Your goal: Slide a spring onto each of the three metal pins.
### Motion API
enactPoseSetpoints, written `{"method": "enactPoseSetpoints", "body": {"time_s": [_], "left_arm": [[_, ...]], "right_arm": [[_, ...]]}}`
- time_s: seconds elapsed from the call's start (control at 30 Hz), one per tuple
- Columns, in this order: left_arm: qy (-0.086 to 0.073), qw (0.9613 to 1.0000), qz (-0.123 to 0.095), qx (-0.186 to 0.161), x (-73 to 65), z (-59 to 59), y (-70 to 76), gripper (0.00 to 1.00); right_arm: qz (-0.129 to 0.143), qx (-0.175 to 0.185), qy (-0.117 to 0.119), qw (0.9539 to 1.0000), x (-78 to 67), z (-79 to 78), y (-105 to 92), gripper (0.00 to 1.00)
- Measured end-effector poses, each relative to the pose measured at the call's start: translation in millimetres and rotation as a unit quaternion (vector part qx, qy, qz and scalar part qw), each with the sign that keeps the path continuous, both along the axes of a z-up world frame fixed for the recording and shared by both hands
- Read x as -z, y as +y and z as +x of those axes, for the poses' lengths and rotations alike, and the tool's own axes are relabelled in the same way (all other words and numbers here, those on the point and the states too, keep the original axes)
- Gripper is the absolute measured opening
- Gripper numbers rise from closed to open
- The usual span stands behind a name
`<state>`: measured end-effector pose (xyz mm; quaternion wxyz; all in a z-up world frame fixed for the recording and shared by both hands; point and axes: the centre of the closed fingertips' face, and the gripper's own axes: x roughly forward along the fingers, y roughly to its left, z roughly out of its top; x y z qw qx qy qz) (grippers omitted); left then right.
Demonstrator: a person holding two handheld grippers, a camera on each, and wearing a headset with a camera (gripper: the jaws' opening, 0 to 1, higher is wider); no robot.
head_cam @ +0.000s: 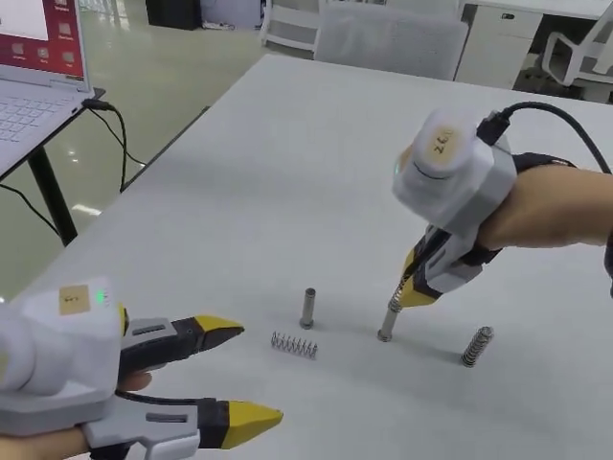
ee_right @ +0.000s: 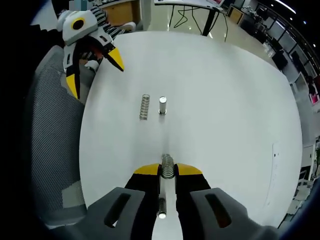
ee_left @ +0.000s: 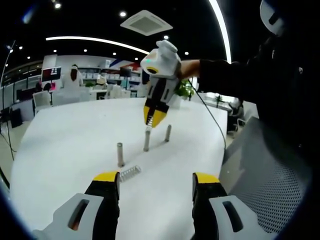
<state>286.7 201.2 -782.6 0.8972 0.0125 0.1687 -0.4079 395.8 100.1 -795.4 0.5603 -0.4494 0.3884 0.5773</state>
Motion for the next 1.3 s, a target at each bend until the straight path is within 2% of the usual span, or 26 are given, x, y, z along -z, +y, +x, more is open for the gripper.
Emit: {"method": "enactPoseSetpoints", "body": {"time_s": [0.37,0.83,1.3], "left_arm": [[0.0,1.0,0.005,0.0,1.4,1.1,2.3,0.53],[0.0,1.0,0.008,0.003,1.6,4.7,1.1,0.52],[0.002,1.0,0.009,0.004,2.4,6.2,-0.1,0.51]], "right_arm": [[-0.011,0.003,0.01,0.9999,17.0,5.3,0.7,0.08],[-0.016,0.007,0.02,0.9997,34.9,1.6,1.1,0.08],[-0.02,0.008,0.025,0.9995,46.7,2.0,0.8,0.08]]}}
